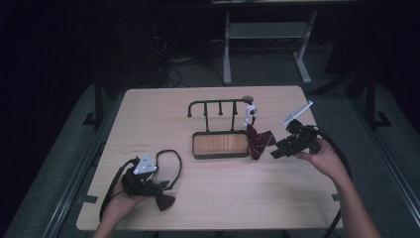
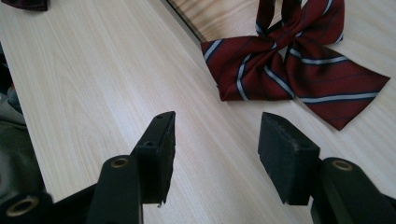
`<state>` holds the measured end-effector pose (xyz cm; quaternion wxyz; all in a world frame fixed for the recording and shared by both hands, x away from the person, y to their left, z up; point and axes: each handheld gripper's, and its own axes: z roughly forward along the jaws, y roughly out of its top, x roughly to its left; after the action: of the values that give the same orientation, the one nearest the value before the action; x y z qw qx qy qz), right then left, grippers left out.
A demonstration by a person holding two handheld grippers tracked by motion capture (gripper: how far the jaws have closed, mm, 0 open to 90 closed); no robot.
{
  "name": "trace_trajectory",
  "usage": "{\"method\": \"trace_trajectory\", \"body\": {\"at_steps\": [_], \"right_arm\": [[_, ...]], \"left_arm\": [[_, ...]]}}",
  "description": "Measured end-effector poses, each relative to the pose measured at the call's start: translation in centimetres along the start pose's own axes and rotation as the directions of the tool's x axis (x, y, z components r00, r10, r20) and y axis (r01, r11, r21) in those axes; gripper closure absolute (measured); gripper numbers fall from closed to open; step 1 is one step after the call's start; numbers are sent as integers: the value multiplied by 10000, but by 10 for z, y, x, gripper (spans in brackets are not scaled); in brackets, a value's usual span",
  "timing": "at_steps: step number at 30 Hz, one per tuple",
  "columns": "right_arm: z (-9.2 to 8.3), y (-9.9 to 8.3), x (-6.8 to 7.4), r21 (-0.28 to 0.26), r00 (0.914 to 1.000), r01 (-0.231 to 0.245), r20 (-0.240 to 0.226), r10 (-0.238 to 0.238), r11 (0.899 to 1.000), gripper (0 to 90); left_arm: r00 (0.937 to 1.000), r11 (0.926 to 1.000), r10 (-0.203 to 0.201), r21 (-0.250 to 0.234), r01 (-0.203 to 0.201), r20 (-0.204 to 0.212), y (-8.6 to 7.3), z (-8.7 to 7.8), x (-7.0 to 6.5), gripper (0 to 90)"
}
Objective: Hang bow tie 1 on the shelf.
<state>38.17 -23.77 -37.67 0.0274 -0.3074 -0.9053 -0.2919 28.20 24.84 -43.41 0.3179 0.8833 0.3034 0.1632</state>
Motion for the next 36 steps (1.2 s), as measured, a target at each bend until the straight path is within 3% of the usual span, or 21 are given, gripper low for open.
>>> {"method": "trace_trajectory", "body": {"at_steps": [36], "right_arm": [[17, -43, 19, -368, 9998, -181, 70, 184, 9992, 422]], "left_arm": [[10000, 10000, -18, 41, 18, 27, 0, 1, -1, 347]]}}
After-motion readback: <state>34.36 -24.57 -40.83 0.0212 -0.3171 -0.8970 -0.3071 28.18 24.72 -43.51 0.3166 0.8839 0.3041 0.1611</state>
